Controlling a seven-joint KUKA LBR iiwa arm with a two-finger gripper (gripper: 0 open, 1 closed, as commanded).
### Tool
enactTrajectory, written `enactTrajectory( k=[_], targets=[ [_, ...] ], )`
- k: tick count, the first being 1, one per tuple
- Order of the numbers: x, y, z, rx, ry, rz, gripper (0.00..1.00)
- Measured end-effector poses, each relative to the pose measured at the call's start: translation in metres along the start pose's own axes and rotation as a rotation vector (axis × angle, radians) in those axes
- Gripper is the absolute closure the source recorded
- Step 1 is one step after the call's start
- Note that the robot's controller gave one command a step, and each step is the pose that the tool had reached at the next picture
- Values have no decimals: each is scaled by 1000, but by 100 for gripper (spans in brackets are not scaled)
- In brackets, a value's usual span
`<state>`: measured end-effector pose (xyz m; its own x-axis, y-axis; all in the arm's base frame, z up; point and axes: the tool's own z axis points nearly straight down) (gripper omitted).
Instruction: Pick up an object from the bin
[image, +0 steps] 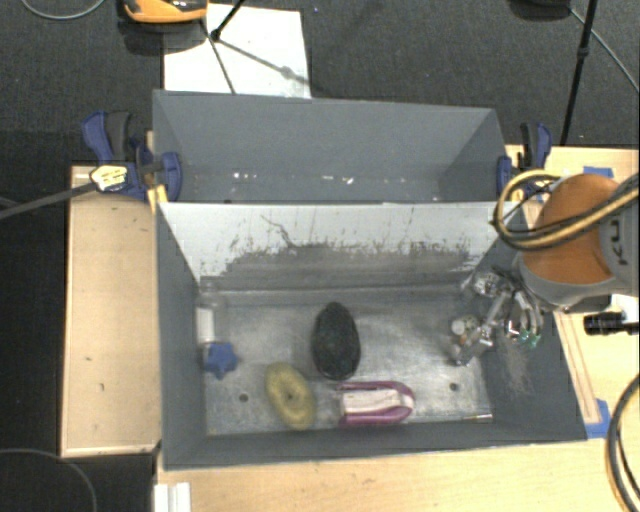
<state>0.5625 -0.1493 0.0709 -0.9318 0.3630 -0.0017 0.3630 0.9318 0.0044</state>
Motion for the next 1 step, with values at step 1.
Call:
enactTrajectory(
  k=[1],
  targets=[
    [0, -2, 0, 4, 1, -2, 100]
  ],
)
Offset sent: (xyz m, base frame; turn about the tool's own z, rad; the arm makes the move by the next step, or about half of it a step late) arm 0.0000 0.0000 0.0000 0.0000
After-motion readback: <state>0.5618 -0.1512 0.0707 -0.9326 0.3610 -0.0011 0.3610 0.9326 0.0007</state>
